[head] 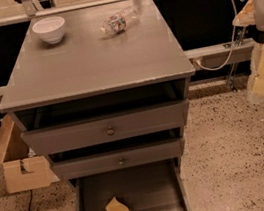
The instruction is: Pick sponge from bottom drawer and place on counter
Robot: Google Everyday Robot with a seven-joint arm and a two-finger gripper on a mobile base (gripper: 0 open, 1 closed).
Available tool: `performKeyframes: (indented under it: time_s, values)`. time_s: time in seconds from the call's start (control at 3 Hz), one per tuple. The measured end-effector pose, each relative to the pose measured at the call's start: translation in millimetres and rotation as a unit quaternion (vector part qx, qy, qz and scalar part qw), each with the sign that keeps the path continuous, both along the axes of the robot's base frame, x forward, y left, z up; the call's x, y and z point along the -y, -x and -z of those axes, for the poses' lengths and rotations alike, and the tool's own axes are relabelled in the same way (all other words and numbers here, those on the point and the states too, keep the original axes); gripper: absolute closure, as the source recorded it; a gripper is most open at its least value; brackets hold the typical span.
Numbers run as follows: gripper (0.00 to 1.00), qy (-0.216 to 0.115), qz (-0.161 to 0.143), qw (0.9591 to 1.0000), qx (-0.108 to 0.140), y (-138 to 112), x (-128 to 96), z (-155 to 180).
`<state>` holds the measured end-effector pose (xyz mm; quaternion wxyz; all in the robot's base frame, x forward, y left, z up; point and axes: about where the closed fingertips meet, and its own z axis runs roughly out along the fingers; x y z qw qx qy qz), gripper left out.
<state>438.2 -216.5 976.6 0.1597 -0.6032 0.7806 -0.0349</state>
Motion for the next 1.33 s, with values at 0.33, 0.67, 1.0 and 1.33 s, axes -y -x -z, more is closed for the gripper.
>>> performKeyframes:
  time_s: [0.33,0.67,1.0,1.33]
  values:
    - [0.00,0.000,0.000,1.0000,0.000,0.0,0.0,0.0]
    - [0.00,-0.010,0.000,1.0000,0.000,0.2,-2.1,4.9]
    - [0.00,-0.087,0.012,0.9960,-0.016,14.1,-36.3,60.0]
    - [0.00,-0.154,0.040,0.9867,-0.033,19.9,-69.9,149.3]
